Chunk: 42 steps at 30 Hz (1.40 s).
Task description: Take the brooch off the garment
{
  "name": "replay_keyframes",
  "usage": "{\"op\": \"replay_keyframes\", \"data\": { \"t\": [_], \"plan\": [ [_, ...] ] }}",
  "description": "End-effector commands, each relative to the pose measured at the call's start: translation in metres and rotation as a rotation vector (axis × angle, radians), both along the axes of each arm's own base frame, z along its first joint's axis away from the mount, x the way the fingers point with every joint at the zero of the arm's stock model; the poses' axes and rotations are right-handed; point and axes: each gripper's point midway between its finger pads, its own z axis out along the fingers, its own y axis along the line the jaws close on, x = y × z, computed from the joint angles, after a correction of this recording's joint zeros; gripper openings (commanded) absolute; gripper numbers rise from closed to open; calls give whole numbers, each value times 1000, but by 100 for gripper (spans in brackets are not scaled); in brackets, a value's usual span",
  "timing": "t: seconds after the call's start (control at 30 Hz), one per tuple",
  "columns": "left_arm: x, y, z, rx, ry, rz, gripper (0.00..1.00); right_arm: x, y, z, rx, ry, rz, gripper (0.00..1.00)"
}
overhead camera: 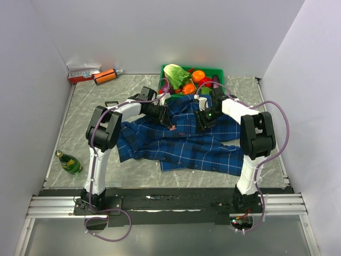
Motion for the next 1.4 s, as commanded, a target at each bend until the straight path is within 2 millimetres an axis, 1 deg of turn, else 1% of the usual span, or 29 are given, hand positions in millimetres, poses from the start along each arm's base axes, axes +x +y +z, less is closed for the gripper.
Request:
{"op": "replay_keyframes", "data": {
  "t": [0.0,0.03,0.1,0.23,0.3,0.33,0.4,0.43,0.47,0.5,0.53,0.57,0.6,0.63,0.67,0.7,0.8,0.83,0.87,0.9,0.93,0.97,1.0,1.03,1.07,1.1,1.13,1.27,1.37],
  "plan": [
    [5,-15,13,-36,-46,-41,14,6,8,15,10,-47,15,49],
    [7,-14,13,-28,-58,-41,8,6,9,16,10,-56,20,49],
    [10,-13,18,-25,-78,-45,1,7,8,18,1,-63,25,49],
    [14,-6,37,-39,-141,-66,1,6,6,23,-8,-88,47,49],
    [17,-3,52,-53,-178,-82,1,7,5,31,-13,-125,68,49],
    [16,-1,64,-55,-212,-98,1,7,5,35,-14,-140,78,49],
    [19,3,78,-40,-254,-95,1,8,7,49,-9,-198,115,49],
    [21,5,87,-37,-267,-90,1,10,12,61,-4,-254,139,49],
    [20,8,95,-48,-249,-89,1,10,17,68,-5,-291,163,49],
    [19,9,99,-57,-235,-85,1,9,20,71,-11,-329,200,49],
    [16,10,107,-73,-215,-67,1,14,26,78,-9,-391,222,49],
    [15,12,106,-87,-209,-58,1,11,39,91,-8,-452,259,50],
    [11,12,110,-107,-201,-61,1,7,43,90,-8,-477,284,50],
    [6,13,116,-126,-193,-68,1,6,50,100,5,-528,304,52],
    [3,15,113,-135,-179,-74,1,7,63,105,23,-576,331,53],
    [-5,14,116,-168,-156,-100,1,5,69,104,29,-591,342,56],
    [-12,20,121,-218,-131,-128,1,9,85,111,75,-611,346,59],
    [-15,20,125,-236,-149,-156,1,11,89,105,84,-586,344,59],
    [-15,22,127,-241,-159,-166,1,14,91,105,93,-575,337,59],
    [-18,24,128,-240,-153,-177,1,19,97,113,117,-578,329,59],
    [-19,25,130,-248,-190,-205,1,21,100,106,127,-550,332,59],
    [-20,26,130,-248,-194,-208,1,23,104,108,142,-548,337,59],
    [-21,27,131,-247,-197,-209,1,28,108,116,161,-557,335,59],
    [-22,28,133,-249,-202,-215,1,27,114,114,187,-538,347,59],
    [-25,28,133,-254,-198,-221,1,31,117,121,199,-549,346,58],
    [-26,28,134,-257,-201,-226,1,33,120,122,209,-542,338,58],
    [-27,29,135,-260,-203,-229,1,33,124,120,229,-526,345,58],
    [-31,30,133,-259,-195,-229,1,33,137,130,303,-497,359,57],
    [-32,29,134,-264,-194,-231,1,28,142,124,329,-451,373,56]
  ]
}}
